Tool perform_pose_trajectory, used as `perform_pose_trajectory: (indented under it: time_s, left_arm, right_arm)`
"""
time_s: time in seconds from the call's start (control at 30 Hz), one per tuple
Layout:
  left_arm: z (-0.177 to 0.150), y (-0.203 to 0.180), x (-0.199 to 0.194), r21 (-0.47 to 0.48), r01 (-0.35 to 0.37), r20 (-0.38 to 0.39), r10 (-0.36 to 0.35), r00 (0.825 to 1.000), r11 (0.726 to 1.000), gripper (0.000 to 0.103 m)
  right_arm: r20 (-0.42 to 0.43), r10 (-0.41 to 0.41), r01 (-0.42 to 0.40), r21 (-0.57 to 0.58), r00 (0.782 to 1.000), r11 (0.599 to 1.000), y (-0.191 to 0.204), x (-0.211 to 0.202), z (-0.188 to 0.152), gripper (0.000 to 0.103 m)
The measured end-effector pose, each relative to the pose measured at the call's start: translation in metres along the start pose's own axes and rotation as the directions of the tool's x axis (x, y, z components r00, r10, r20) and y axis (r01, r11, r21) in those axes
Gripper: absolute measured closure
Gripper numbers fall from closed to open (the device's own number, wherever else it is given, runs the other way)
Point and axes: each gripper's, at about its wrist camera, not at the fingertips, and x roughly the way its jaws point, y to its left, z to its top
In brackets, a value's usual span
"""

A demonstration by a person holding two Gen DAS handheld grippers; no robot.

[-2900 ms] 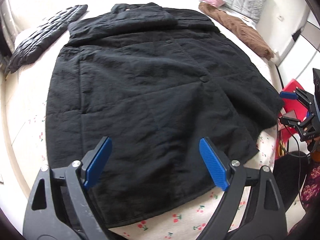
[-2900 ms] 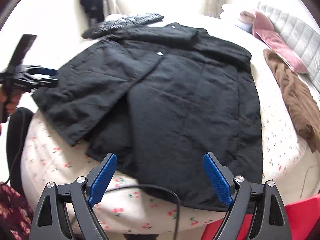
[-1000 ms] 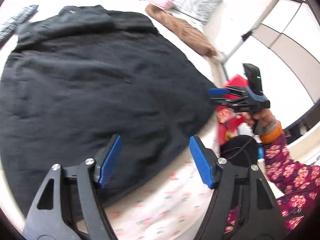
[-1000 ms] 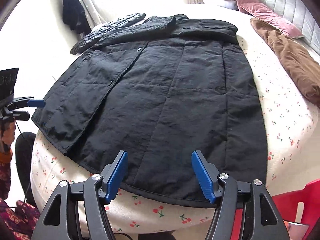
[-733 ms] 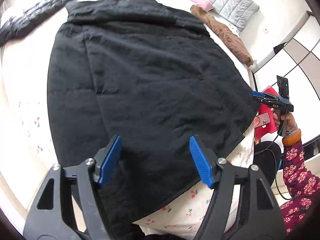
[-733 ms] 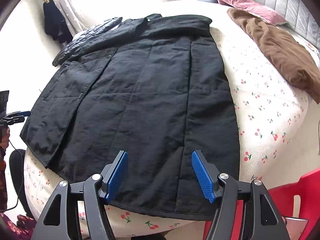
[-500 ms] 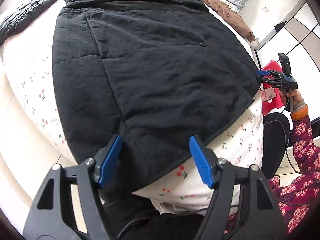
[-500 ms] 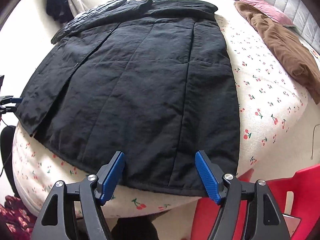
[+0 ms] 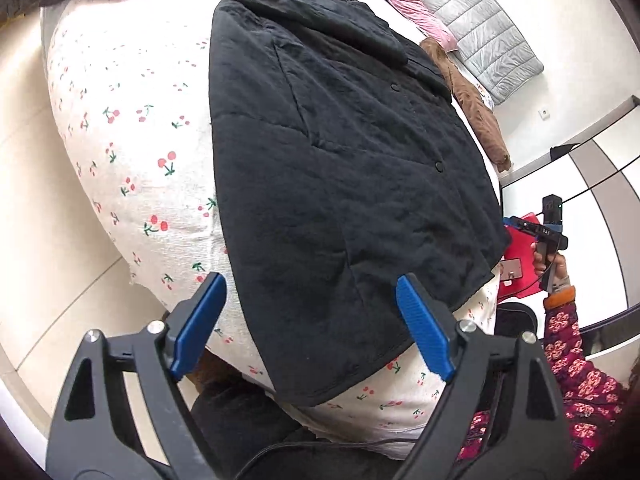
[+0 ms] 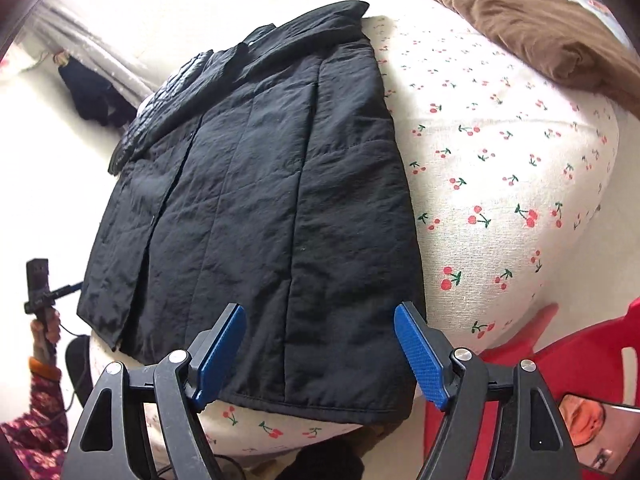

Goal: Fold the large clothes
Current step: 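Lift the hem with both grippers and carry it toward the collar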

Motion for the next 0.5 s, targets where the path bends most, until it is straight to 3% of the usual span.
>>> perform_pose_trajectory:
  time_s: [0.13, 0.33, 0.5]
  left_arm:
    - [0.004, 0.014, 0.004, -0.058, 0.063, 0.017, -0.062, 0.998, 0.996, 0.016]
    - [0.011, 0.031, 0.001, -0.135, 0.166, 0.063, -0.159, 0.985, 0.977, 0.017]
    - [0.005, 0.039, 0.009, -0.173, 0.241, 0.050, -0.236, 0.971, 0.955, 0.020]
  right_arm:
    - [0.040, 0.058, -0.061, 0.081, 0.998, 0.995, -0.015, 0.005, 0.002, 0.025]
    - [0.077, 0.044, -0.056, 0.157, 0.996, 0.986, -0.031, 0.003, 0.007, 0.025]
    - [0.070, 0.129, -0.140, 0.189, 0.989, 0.972, -0.037, 0.012, 0.001, 0.025]
